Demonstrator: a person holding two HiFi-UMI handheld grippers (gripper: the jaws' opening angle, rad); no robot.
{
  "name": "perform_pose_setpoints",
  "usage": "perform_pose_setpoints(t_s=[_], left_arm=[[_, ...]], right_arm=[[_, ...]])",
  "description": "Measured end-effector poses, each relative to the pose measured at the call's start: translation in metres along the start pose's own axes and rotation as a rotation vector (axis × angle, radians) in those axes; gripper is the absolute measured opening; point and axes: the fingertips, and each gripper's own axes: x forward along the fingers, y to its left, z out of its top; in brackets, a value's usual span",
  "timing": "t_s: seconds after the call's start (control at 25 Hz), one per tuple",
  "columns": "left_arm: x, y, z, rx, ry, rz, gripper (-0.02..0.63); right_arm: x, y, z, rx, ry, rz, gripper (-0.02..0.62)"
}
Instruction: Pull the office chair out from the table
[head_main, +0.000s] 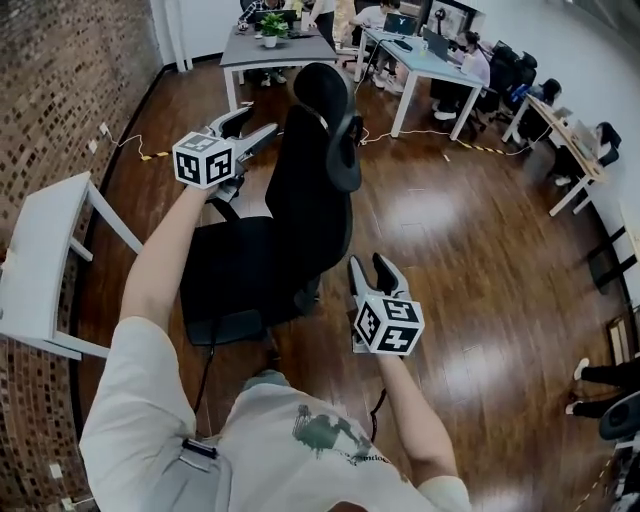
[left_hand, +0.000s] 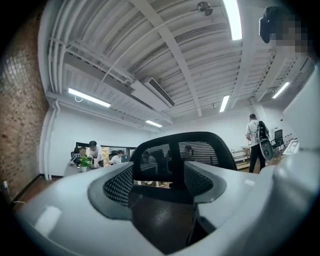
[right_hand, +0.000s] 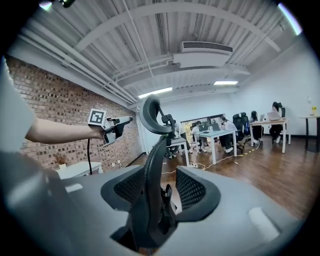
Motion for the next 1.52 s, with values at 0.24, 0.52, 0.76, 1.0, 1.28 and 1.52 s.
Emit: perform_pose_setpoints(t_s=[0.24, 0.52, 0.76, 1.0, 1.28, 1.52], left_arm=[[-0.056, -0.054, 0.013, -0.032, -0.092, 0.049, 0.294], [-0.135, -0.133, 0.018, 0.001, -0.136, 0.120, 0.271], [-0.207, -0.201, 0.008, -0.030, -0.160, 0.187, 0.232], [-0.265, -0.232, -0.013, -0.027, -0.099, 0.280, 0.141], [-0.322, -0.239, -0.015, 0.020, -0.057, 0.345, 0.016], [-0.361, -0.231, -0.040, -0.017, 0.007, 0.395, 0.015]], right_arm=[[-0.031, 0.002, 0.003, -0.026, -0.011, 0.106, 0.154], [-0.056, 0.034, 0.005, -0.067, -0.051, 0.266, 0.049], [-0.067, 0.099, -0.005, -0.090, -0.080, 0.430, 0.000], [-0.083, 0.172, -0.012, -0.157, -0.104, 0.564, 0.000], [-0.096, 0.241, -0.017, -0.200, -0.118, 0.629, 0.000], [-0.100, 0.285, -0.017, -0.234, -0.124, 0.623, 0.000]])
